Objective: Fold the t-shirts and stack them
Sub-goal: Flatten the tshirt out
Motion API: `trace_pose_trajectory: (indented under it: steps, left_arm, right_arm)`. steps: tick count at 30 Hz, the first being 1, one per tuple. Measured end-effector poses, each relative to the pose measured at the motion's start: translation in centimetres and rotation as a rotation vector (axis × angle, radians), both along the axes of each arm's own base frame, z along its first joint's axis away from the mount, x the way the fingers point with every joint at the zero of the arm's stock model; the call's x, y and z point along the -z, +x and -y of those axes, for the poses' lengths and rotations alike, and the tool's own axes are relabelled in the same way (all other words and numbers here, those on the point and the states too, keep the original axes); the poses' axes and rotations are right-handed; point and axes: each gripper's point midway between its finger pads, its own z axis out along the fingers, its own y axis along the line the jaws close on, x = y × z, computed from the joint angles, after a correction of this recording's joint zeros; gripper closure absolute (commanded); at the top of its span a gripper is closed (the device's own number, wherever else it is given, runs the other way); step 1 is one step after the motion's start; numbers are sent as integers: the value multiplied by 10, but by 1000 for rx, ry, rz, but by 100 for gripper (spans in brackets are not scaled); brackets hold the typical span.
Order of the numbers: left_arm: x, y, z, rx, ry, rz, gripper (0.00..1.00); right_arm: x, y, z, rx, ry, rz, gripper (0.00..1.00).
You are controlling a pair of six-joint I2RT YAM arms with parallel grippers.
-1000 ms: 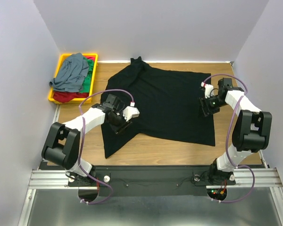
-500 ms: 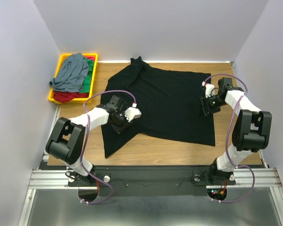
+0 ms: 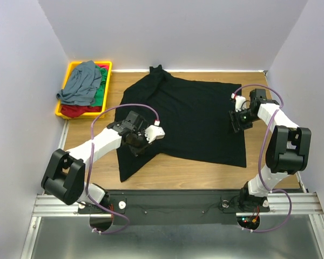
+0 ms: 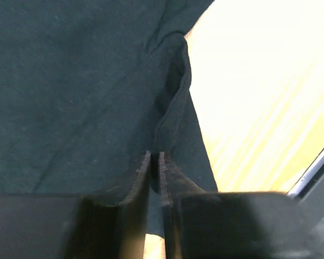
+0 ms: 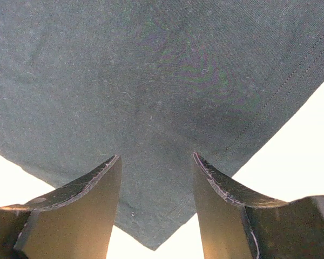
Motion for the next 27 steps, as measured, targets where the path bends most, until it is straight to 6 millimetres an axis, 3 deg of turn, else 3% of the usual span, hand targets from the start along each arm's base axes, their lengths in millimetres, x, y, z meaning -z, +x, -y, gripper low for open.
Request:
trace_pose_trajectory:
  steps: [2,6,11,12,14,17,19,21,27]
  left_arm:
    - [2,-3,-1,2,6,-8,100]
    - [4,-11,-1,24,16,-33,100]
    - [5,-49,24,205,19,-77,99]
    - [4,-60,32,255,16,-85,81]
    - [1,-80,48,360,4,-92,67]
    - [-4,-90,58,415,-14,-97,62]
    - [-11,-84,61,400,-34,-88,62]
    - [-21,-63,60,339,-64,-56,61]
    - [-61,49,22,38,-100,146,61]
  right_arm:
    - [0,0,0,0,0,1,41]
    - [-2,2,1,0,-3,6,42]
    - [-5,8,4,1,-19,21,41]
    - [-5,8,5,2,-23,22,41]
    - [-5,8,6,4,-29,21,41]
    - [-2,8,8,7,-38,12,41]
    - [1,8,9,10,-46,4,41]
    - [4,8,11,13,-56,-7,41]
    - [10,7,16,21,-81,-26,43]
